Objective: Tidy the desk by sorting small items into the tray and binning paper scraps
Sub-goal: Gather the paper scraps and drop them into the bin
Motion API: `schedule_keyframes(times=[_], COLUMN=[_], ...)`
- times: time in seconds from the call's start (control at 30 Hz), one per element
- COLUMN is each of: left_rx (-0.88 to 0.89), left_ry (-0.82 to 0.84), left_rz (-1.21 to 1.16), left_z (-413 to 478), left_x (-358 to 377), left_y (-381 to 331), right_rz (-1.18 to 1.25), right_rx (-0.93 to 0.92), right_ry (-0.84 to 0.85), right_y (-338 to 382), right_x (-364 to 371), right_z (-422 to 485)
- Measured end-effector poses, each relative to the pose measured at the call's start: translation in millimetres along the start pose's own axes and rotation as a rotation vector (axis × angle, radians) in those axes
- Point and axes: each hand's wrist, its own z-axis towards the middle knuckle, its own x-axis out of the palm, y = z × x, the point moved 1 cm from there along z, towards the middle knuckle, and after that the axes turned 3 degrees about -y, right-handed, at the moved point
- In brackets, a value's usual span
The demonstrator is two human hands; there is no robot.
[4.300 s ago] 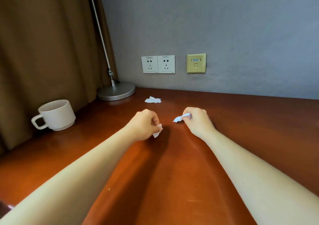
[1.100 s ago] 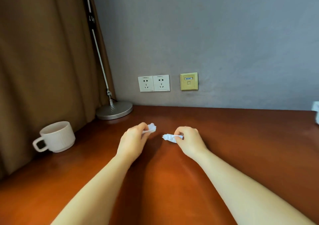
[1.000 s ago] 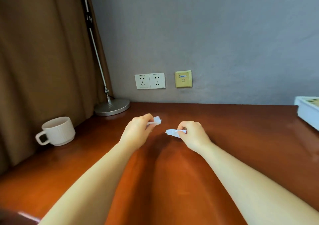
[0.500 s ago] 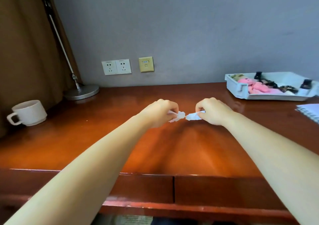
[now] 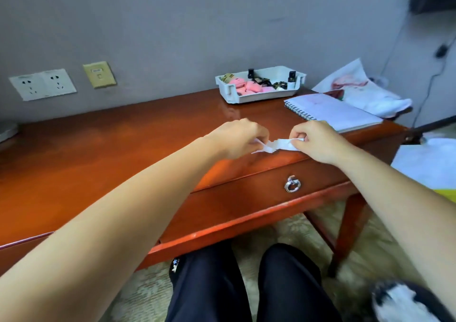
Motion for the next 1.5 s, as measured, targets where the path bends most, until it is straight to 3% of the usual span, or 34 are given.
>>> schedule_keyframes(times=[0.23,0.37,0.63,1.0,1.3,1.5], left_rx=[0.242,0.392,0.520,0.388,0.148,0.097], left_ry=[0.003,0.061,0.209,0.526,0.689,0.823], left_rz=[-0.070,-0.115,-0.183,-0.403,-0.321,-0.316], left_z=[44,72,112,131,129,131], left_x=[15,39,122,272,371,402], left_y=[-89,-157,-254,-325,-346,-364], right_rz=[0.044,0.067,0.112,0.177,0.195,0.187], right_rx=[0.223,0.460,0.778,1.066,1.239,1.291], right_ry=[-0.112,-0.141,-0.067,0.100,0.274,0.340], right_y=[-81,-141,-226,-290,-334,-349], right_x=[-36,-47,-27,40,115,140], right_z=[-87,-150,-255,-319,-341,-341])
